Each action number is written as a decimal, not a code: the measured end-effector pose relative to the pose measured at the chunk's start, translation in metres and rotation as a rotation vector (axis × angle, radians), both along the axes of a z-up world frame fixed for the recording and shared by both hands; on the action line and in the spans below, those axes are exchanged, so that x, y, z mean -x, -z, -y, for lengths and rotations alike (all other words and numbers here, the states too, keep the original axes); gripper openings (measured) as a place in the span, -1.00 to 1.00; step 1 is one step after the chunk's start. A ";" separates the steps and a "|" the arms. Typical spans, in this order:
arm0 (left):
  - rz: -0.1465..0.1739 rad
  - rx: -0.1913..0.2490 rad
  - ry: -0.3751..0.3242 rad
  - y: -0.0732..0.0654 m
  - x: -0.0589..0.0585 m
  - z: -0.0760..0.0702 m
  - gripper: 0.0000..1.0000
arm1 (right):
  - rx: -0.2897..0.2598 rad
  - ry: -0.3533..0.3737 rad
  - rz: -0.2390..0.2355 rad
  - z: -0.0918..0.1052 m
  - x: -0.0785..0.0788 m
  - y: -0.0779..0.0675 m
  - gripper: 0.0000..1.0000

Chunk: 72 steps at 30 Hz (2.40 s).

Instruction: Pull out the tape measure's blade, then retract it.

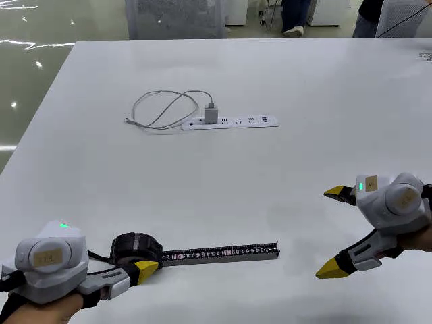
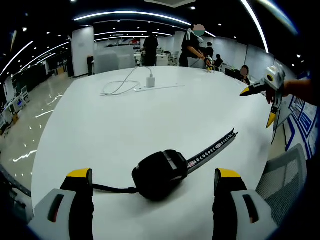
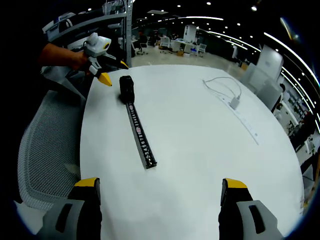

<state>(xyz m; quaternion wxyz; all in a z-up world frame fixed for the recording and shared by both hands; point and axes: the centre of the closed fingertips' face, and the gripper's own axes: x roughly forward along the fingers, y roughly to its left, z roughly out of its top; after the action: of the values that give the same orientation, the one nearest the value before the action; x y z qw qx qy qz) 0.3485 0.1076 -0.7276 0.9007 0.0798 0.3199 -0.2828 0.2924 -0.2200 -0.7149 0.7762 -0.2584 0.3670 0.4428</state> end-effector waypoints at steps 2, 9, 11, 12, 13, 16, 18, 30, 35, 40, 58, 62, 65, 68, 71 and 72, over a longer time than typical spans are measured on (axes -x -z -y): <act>0.019 0.056 -0.017 -0.007 -0.002 0.006 0.99 | 0.001 -0.008 0.003 -0.003 -0.003 -0.001 0.98; 0.017 0.015 -0.047 0.002 -0.003 0.005 0.99 | 0.017 -0.043 0.014 -0.009 -0.011 0.000 0.98; 0.034 0.012 -0.054 0.003 -0.005 0.003 0.99 | 0.023 -0.056 0.011 -0.010 -0.012 0.003 0.98; 0.030 0.009 -0.059 0.004 -0.006 0.003 0.99 | 0.027 -0.064 0.012 -0.011 -0.013 0.004 0.98; 0.024 0.011 -0.068 0.006 -0.005 0.004 0.99 | 0.029 -0.070 0.013 -0.011 -0.015 0.005 0.98; 0.057 0.006 -0.060 0.008 -0.005 0.009 0.99 | 0.033 -0.082 0.011 -0.014 -0.018 0.009 0.98; 0.072 0.003 -0.053 0.009 -0.004 0.012 0.99 | 0.034 -0.090 0.011 -0.016 -0.021 0.011 0.98; 0.094 0.021 -0.060 0.016 -0.007 0.024 0.98 | 0.031 -0.122 -0.001 -0.034 -0.034 0.031 0.98; 0.085 0.001 -0.131 0.021 -0.016 0.013 0.99 | 0.046 -0.143 -0.006 -0.038 -0.036 0.039 0.98; 0.098 0.017 -0.120 0.019 -0.016 0.015 0.99 | 0.049 -0.176 -0.018 -0.042 -0.035 0.046 0.90; 0.079 0.030 -0.098 0.020 -0.016 0.024 0.98 | 0.081 -0.241 -0.057 -0.048 -0.023 0.069 0.45; 0.087 0.029 -0.097 0.018 -0.017 0.025 0.98 | 0.089 -0.255 -0.075 -0.048 -0.020 0.075 0.31; 0.080 0.038 -0.098 0.018 -0.017 0.026 0.98 | 0.111 -0.254 -0.089 -0.046 -0.018 0.080 0.22; 0.077 0.040 -0.096 0.018 -0.017 0.026 0.98 | 0.109 -0.266 -0.098 -0.048 -0.017 0.081 0.07; 0.077 0.042 -0.100 0.018 -0.017 0.025 0.98 | 0.106 -0.291 -0.106 -0.052 -0.014 0.081 -0.07; 0.078 0.042 -0.101 0.018 -0.017 0.025 0.98 | 0.108 -0.297 -0.109 -0.052 -0.013 0.082 -0.12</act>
<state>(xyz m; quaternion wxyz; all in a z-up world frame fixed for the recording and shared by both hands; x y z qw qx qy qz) 0.3655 0.0831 -0.7452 0.9270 0.0559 0.2822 -0.2405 0.3054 -0.1680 -0.7970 0.6662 -0.3267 0.3896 0.5456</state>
